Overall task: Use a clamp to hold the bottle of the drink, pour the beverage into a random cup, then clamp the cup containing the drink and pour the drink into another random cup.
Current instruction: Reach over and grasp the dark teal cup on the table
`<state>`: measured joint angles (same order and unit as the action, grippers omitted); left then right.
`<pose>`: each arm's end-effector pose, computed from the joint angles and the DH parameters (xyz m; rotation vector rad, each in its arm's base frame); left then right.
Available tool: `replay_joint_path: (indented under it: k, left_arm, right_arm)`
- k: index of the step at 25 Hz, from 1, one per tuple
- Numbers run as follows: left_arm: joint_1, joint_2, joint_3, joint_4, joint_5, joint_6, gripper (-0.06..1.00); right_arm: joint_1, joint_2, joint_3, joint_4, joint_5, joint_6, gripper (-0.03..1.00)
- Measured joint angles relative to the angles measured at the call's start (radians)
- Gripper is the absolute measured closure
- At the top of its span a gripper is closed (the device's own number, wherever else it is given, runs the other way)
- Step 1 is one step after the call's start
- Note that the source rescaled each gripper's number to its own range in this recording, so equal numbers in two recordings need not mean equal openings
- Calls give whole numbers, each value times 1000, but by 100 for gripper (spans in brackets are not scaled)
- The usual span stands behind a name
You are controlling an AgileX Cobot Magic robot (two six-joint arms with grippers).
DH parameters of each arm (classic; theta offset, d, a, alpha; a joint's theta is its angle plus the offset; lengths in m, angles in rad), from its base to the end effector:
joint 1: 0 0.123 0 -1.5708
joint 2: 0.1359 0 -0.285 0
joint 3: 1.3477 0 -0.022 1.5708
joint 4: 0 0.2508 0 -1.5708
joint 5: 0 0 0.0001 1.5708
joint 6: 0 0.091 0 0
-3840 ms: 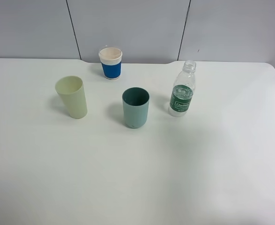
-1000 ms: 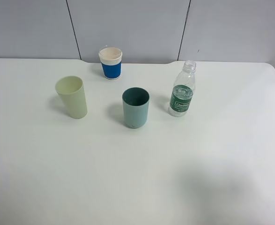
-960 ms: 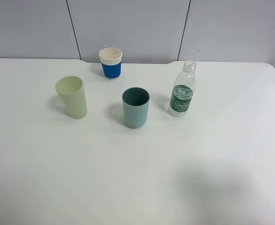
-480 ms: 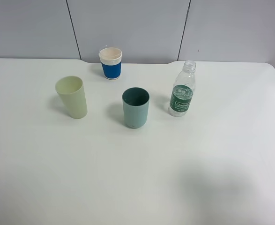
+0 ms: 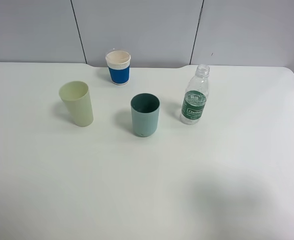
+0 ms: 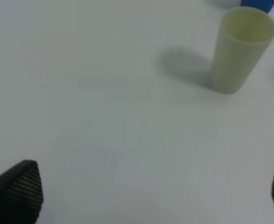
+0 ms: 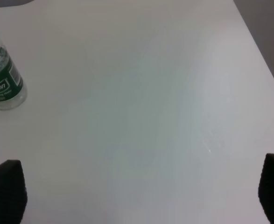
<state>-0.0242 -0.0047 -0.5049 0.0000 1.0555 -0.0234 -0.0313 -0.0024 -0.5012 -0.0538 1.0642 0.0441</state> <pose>-0.0059 0.0001 0.2790 0.0008 2.0296 -0.0300 -0.0057 -0.0041 0.2774 0.0797 2.0419 -0.0564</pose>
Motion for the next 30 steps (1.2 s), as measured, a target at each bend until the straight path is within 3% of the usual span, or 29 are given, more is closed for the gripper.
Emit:
replay_joint_path:
  k: [7, 11, 16, 24, 30]
  left_arm:
    - [0, 107, -29, -9, -63, 43, -6]
    - [0, 250, -33, -38, -100, 151, -6]
    - [-2, 433, -35, -145, -133, 339, -6]
    - [-169, 651, -21, -183, -172, 387, -6]
    - [-285, 778, 46, -215, -292, 375, -6]
  right_arm:
    - [0, 0, 0, 0, 0, 0, -3]
    - [0, 0, 0, 0, 0, 0, -3]
    - [0, 0, 0, 0, 0, 0, -3]
    - [0, 0, 0, 0, 0, 0, -3]
    - [0, 0, 0, 0, 0, 0, -3]
